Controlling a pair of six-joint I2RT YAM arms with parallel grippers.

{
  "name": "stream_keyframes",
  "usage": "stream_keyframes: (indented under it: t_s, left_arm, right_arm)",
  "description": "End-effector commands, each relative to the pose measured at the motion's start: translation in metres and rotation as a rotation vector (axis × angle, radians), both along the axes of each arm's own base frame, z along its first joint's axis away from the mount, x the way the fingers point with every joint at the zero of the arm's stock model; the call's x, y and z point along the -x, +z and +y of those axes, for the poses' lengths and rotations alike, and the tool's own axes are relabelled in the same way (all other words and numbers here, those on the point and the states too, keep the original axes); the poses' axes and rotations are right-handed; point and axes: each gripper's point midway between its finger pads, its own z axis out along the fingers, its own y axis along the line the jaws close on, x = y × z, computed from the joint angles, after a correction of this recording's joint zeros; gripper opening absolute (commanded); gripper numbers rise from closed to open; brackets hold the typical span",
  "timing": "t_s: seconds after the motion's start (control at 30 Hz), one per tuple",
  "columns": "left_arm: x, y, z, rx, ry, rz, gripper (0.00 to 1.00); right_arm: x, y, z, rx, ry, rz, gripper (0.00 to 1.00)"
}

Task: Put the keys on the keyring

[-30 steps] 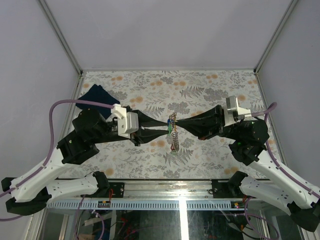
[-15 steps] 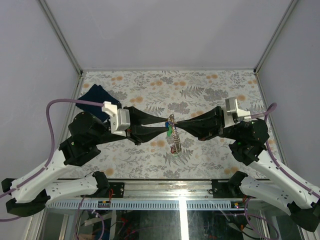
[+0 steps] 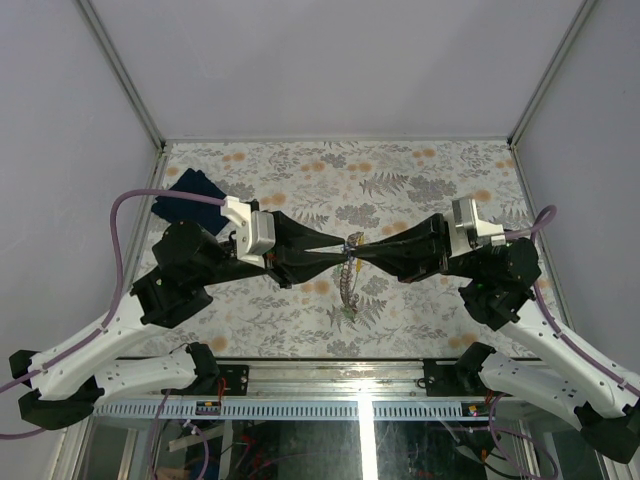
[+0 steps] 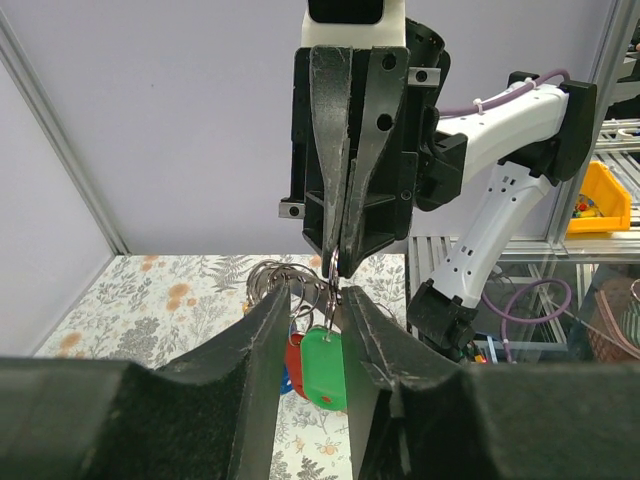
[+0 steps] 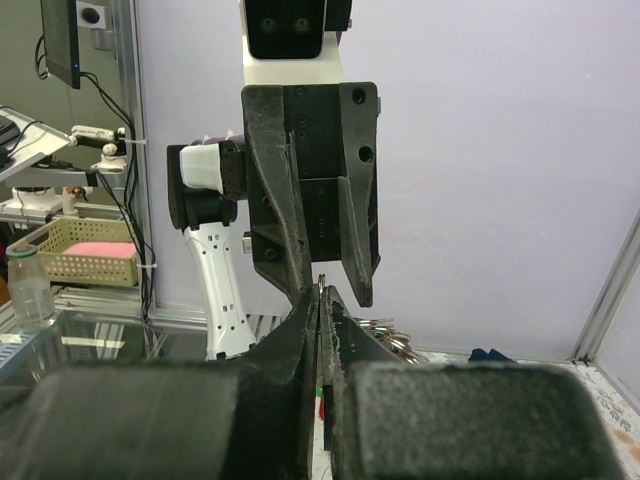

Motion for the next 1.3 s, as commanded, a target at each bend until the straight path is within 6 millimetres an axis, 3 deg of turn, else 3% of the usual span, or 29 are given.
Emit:
stream_keyframes:
  t_s: [0.0, 0.27, 0.43, 0.57, 0.73, 0.97, 1.27]
  left_arm:
    - [0.003, 0.018, 0.002, 0.065, -0.009, -0.029, 0.28]
    - [0.003, 0.014, -0.004, 0.038, -0.031, -0.026, 0.17]
    - [0.005, 0.014, -0.003, 0.036, -0.035, -0.021, 0.0]
    - [0.005, 0.013, -0.001, 0.007, -0.031, -0.021, 0.0]
    - [0.0, 0.003, -0.003, -0.116, -0.016, -0.006, 0.0]
    - [-0.005, -0.016, -0.002, -0.304, -0.004, -0.001, 0.0]
    - [-0.012, -0.041, 0.002, -0.517, -0.01, -0.018, 0.0]
  right_arm:
    - [0.015, 0.04, -0.014, -0.104, 0.003, -0.116, 0.0]
    - [0.017, 0.039, -0.017, -0.109, -0.005, -0.115, 0.0]
    - [0.017, 0.037, -0.016, -0.102, 0.005, -0.107, 0.0]
    - [0.017, 0.034, -0.014, -0.085, 0.01, -0.099, 0.0]
    - [0.013, 0.028, -0.015, -0.045, -0.027, -0.096, 0.19]
    - [0.0, 0.02, -0.014, 0.061, -0.106, -0.089, 0.31]
    - [-0.009, -0.011, -0.006, 0.28, -0.109, -0.013, 0.35]
